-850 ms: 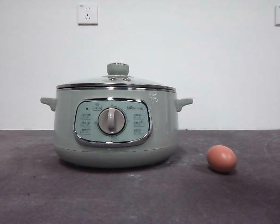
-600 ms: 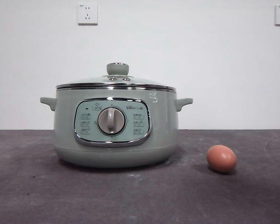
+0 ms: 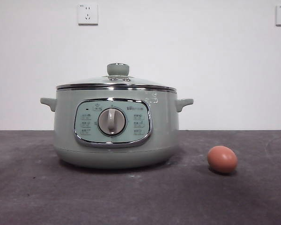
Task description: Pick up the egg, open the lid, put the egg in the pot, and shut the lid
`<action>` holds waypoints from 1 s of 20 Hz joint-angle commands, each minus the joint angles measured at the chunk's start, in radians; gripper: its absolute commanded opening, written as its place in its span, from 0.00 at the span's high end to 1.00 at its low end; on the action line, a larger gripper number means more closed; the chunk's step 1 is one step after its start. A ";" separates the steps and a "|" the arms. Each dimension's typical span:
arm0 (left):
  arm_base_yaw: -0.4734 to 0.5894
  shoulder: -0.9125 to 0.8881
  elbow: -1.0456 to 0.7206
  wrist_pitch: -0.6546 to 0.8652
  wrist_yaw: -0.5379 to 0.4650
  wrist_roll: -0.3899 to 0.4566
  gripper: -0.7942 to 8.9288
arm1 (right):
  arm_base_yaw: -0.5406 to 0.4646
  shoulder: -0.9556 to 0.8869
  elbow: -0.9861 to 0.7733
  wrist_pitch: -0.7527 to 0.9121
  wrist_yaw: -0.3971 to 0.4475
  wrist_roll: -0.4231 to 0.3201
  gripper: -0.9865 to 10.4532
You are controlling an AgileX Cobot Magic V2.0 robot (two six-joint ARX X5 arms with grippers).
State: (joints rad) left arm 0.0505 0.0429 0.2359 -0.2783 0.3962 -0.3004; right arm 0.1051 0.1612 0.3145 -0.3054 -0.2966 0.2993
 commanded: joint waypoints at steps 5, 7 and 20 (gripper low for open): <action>0.003 0.113 0.167 -0.155 0.153 0.085 0.92 | 0.002 0.207 0.267 -0.262 -0.081 -0.174 0.92; 0.003 0.157 0.219 -0.215 0.202 0.126 0.92 | 0.002 0.274 0.354 -0.371 -0.098 -0.238 0.92; 0.000 0.422 0.507 -0.671 0.361 0.366 0.93 | 0.002 0.595 0.723 -0.903 -0.097 -0.431 0.92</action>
State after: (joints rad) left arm 0.0505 0.4652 0.7406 -0.9478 0.7513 0.0357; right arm 0.1055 0.7544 1.0382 -1.2098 -0.3920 -0.1188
